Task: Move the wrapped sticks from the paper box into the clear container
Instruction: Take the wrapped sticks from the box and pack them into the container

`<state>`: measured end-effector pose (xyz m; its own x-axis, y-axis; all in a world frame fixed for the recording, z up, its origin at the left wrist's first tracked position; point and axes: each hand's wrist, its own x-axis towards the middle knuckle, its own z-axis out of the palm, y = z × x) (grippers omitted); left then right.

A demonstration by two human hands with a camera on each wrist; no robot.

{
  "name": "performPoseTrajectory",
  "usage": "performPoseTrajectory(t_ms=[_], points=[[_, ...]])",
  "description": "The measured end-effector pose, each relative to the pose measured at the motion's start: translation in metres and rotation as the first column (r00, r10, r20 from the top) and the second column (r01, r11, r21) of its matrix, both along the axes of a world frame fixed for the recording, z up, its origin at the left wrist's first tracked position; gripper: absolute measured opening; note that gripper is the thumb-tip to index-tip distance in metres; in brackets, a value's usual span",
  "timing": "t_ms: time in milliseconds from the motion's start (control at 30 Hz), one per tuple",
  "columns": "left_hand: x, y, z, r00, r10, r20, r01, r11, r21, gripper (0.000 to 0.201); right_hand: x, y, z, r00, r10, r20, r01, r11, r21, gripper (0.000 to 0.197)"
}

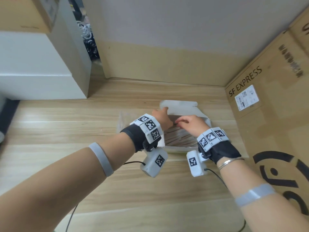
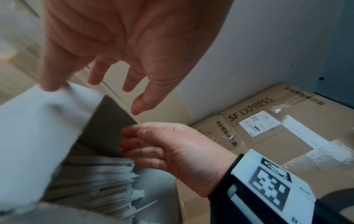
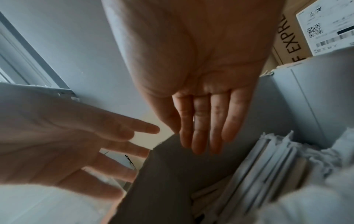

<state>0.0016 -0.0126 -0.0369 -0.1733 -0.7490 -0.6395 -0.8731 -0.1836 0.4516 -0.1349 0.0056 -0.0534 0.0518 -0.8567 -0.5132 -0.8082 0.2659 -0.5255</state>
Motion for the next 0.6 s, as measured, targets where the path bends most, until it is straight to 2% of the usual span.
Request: performPoseTrajectory(t_ms=[100, 200, 267, 300, 333, 367, 400, 433, 467, 500, 533, 567, 600], points=[[-0.014, 0.001, -0.01, 0.996, 0.03, 0.079, -0.036, 0.997, 0.067, 0.072, -0.011, -0.002, -0.004, 0.998, 0.059, -0.02, -0.059, 0.998, -0.004, 0.03], [-0.022, 0.006, -0.013, 0.992, 0.003, 0.126, -0.014, 0.996, 0.084, 0.076, -0.017, -0.003, -0.01, 0.993, 0.116, -0.036, -0.116, 0.993, 0.008, 0.031], [-0.028, 0.004, -0.015, 0.991, 0.072, 0.11, -0.082, 0.992, 0.093, 0.064, -0.02, -0.003, -0.014, 0.989, 0.142, -0.048, -0.141, 0.99, 0.014, 0.032], [-0.028, 0.003, -0.008, 0.973, -0.023, 0.231, 0.002, 0.996, 0.093, 0.053, -0.021, -0.002, -0.016, 0.987, 0.152, -0.053, -0.152, 0.988, 0.016, 0.033], [-0.03, 0.003, -0.007, 0.862, -0.289, 0.417, 0.266, 0.957, 0.112, 0.048, -0.022, -0.002, -0.017, 0.985, 0.163, -0.061, -0.162, 0.987, 0.02, 0.033], [-0.029, 0.005, 0.001, 0.733, -0.394, 0.554, 0.395, 0.91, 0.126, 0.048, -0.022, -0.002, -0.018, 0.982, 0.176, -0.071, -0.175, 0.984, 0.025, 0.034], [-0.031, 0.005, 0.002, 0.664, -0.467, 0.584, 0.489, 0.862, 0.133, 0.05, -0.022, -0.002, -0.018, 0.978, 0.192, -0.078, -0.19, 0.981, 0.032, 0.034], [-0.029, 0.005, 0.002, 0.699, -0.469, 0.54, 0.477, 0.868, 0.136, 0.053, -0.021, -0.001, -0.019, 0.974, 0.209, -0.085, -0.207, 0.978, 0.038, 0.035], [-0.026, 0.004, 0.007, 0.792, -0.339, 0.508, 0.331, 0.937, 0.109, 0.054, -0.021, -0.001, -0.02, 0.97, 0.224, -0.091, -0.221, 0.974, 0.042, 0.037], [-0.024, 0.003, 0.001, 0.918, -0.122, 0.378, 0.098, 0.992, 0.084, 0.052, -0.02, -0.001, -0.021, 0.967, 0.236, -0.099, -0.233, 0.971, 0.043, 0.038], [-0.023, 0.0, -0.008, 0.971, 0.145, 0.189, -0.166, 0.981, 0.102, 0.051, -0.019, -0.001, -0.022, 0.963, 0.245, -0.11, -0.242, 0.969, 0.039, 0.041], [-0.02, -0.001, -0.014, 0.913, 0.408, -0.009, -0.402, 0.903, 0.149, 0.057, -0.018, 0.0, -0.023, 0.96, 0.252, -0.124, -0.249, 0.968, 0.032, 0.043], [-0.018, -0.002, -0.019, 0.851, 0.517, -0.095, -0.501, 0.852, 0.152, 0.068, -0.016, 0.0, -0.025, 0.956, 0.26, -0.14, -0.259, 0.966, 0.023, 0.045]])
